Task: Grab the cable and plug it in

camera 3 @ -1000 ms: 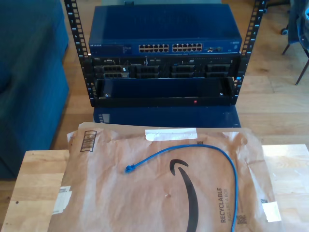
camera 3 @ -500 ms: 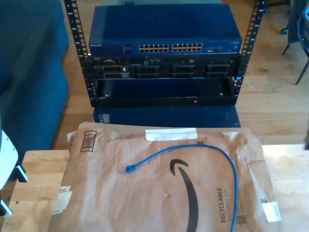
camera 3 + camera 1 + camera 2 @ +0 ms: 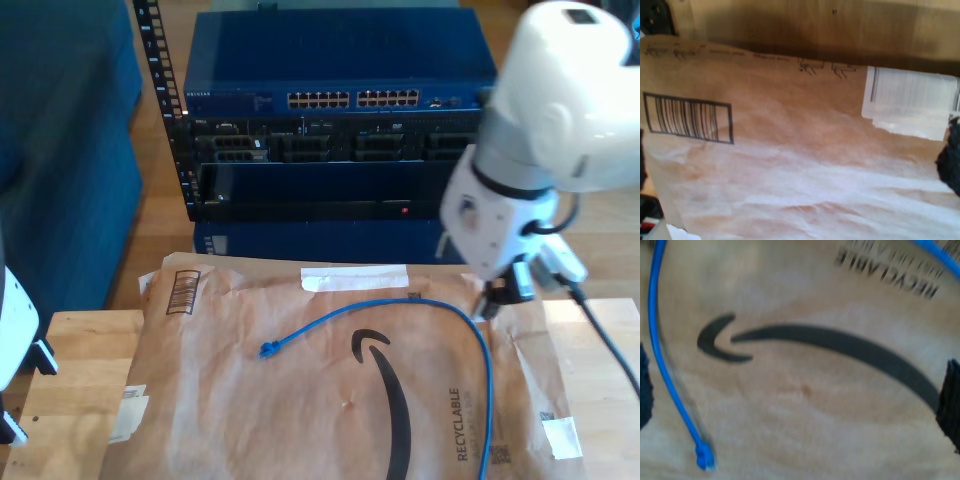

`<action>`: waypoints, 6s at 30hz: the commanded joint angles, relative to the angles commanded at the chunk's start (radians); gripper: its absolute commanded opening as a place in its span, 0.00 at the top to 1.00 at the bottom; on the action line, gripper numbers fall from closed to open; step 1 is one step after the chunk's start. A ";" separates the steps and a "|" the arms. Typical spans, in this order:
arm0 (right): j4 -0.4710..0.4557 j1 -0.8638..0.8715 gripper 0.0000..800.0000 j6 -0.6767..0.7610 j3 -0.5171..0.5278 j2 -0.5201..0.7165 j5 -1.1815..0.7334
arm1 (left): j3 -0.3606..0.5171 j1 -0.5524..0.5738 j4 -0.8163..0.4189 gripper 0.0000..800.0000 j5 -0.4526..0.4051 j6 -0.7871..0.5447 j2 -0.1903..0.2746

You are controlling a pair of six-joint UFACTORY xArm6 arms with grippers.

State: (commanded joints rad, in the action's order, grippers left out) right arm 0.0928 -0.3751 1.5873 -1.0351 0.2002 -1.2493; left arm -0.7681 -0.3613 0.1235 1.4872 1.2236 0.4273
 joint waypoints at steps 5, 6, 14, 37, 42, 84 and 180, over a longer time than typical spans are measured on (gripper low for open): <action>0.000 -0.095 0.00 0.020 -0.115 -0.133 0.006 | 0.002 0.000 0.009 0.00 -0.002 0.002 -0.003; 0.000 -0.107 0.00 0.028 -0.135 -0.160 0.006 | 0.002 0.000 0.009 0.00 -0.002 0.003 -0.006; -0.003 -0.199 0.00 0.040 -0.221 -0.275 0.011 | 0.002 0.000 0.009 0.00 -0.002 0.003 -0.011; -0.011 -0.262 0.00 0.152 -0.236 -0.473 0.147 | 0.002 -0.003 0.009 0.00 -0.008 0.003 -0.029; -0.011 -0.261 0.01 0.152 -0.238 -0.497 0.184 | 0.003 -0.003 0.009 0.00 -0.009 0.003 -0.037; -0.011 -0.259 0.44 0.155 -0.298 -0.635 0.262 | 0.002 -0.006 0.009 0.00 -0.023 0.000 -0.037; 0.402 0.127 0.99 0.347 0.005 0.308 -0.055 | -0.267 0.407 0.991 0.04 0.143 0.097 -0.129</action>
State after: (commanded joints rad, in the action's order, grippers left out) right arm 0.4948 -0.2478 1.9341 -1.0305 0.5086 -1.3046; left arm -1.0351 0.0453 1.1147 1.6299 1.3203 0.2984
